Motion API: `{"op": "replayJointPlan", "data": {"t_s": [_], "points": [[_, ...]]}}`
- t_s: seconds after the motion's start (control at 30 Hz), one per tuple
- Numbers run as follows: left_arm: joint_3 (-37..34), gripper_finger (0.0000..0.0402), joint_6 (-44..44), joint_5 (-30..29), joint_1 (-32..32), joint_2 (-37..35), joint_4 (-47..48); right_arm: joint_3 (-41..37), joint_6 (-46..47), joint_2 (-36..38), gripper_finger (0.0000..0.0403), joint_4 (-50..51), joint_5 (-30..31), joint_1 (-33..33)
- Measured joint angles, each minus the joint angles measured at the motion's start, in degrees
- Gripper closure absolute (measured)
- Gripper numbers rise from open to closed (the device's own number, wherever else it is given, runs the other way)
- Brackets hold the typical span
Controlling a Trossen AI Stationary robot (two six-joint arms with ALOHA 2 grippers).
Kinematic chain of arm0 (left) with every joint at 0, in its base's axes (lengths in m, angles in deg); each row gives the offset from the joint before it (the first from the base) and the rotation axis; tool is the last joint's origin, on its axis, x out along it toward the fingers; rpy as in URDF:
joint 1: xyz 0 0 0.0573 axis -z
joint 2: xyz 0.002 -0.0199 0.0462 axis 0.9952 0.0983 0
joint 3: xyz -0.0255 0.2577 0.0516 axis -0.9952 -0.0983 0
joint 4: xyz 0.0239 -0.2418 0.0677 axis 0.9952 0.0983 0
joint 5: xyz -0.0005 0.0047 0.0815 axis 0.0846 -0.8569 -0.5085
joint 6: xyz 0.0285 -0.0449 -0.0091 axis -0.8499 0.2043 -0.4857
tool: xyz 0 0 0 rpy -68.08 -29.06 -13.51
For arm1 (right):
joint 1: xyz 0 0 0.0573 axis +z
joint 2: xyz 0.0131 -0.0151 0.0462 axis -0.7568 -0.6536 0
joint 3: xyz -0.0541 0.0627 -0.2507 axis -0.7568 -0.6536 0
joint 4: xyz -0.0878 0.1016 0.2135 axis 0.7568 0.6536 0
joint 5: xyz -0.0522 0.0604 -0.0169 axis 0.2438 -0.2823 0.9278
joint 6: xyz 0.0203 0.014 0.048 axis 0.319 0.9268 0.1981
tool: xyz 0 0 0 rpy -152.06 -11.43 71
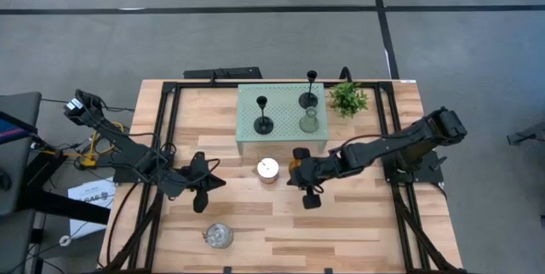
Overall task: Pick & Place candle stick holders
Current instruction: Put the orange scented candle on the shelf
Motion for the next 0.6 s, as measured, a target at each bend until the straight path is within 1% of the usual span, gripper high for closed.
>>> {"op": "replayJointPlan", "data": {"t_s": [0.2,0.33,0.47,0.6], "points": [[0.00,0.0396,0.00,-0.02,0.00,0.00,-0.12,0.95,-0.94,-3.37,0.0403,-2.59,-0.58,-0.48],[0.00,0.0396,0.00,-0.01,0.00,0.00,-0.15,4.41,-5.65,-5.67,0.0403,-1.99,-0.46,-0.52],[0.00,0.0392,0.00,-0.02,0.00,-0.03,-0.39,8.93,-10.06,-8.31,0.0403,1.20,1.25,-0.57],[0.00,0.0396,0.00,0.00,0.00,-0.04,-0.72,12.83,-11.96,-11.69,0.0402,6.11,3.03,-1.82]]}}
